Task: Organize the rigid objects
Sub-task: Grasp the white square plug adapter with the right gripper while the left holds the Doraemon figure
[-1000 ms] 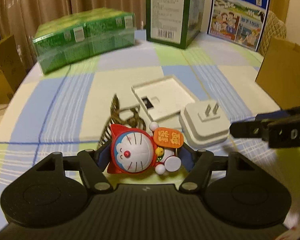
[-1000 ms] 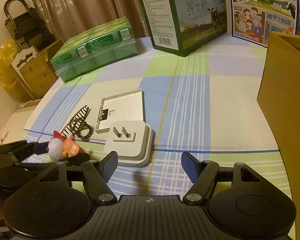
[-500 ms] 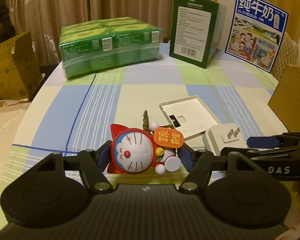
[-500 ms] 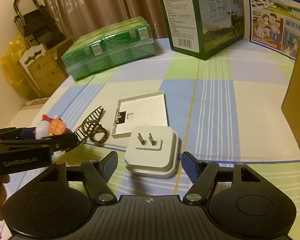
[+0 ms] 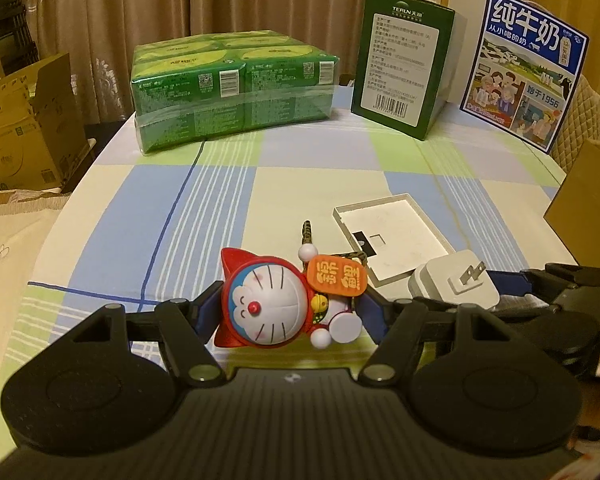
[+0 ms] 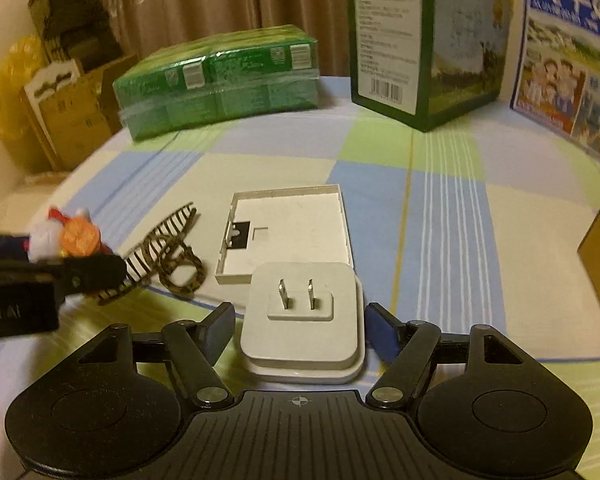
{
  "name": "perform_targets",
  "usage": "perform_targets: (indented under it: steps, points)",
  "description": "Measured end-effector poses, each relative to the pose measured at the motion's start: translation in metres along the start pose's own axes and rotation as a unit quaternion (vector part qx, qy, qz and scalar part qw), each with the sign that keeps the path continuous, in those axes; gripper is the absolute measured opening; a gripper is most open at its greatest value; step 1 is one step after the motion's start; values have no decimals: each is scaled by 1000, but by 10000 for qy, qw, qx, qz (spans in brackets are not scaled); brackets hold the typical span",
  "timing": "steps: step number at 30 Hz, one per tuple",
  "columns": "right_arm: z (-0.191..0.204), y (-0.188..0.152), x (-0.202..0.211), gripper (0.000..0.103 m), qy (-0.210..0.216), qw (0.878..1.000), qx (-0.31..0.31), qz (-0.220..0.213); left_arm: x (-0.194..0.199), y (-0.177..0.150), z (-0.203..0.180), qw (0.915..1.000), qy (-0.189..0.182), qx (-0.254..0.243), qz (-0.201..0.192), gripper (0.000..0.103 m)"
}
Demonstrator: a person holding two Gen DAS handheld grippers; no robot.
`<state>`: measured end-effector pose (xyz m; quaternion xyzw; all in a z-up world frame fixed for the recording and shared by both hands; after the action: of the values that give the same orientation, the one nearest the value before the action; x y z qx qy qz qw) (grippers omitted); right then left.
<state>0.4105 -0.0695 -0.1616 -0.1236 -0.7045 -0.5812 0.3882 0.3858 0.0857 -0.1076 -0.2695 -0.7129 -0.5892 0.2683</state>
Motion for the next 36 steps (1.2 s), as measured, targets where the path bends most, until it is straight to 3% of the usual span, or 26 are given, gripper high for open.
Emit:
perform_targets:
  steps: [6, 16, 27, 36]
  points:
    - [6, -6, -1, 63, -183, 9987, 466, 25, 0, -2, -2, 10000, -31, -17, 24, 65]
    - [-7, -6, 27, 62, -96, 9999, -3, 63, 16, -15, -13, 9997, -158, -172, 54, 65]
    - [-17, -32, 91, 62, -111, 9979, -643, -2, 55, -40, -34, 9991, -392, -126, 44, 65]
    - [-23, -52, 153, 62, -116, 9943, -1033, -222, 102, -65, -53, 9989, -334, -297, -112, 65]
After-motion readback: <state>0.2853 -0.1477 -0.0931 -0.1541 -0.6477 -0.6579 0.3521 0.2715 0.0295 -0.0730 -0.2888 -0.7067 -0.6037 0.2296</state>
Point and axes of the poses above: each gripper's, at about its wrist camera, not at the fingertips, and x roughly against the way its jaws point, z to its left, y to its top, the point moved 6 cm from there along -x, roughly the way its jaws point, and after that the axes turned 9 degrees about x, right-handed, at the moved point
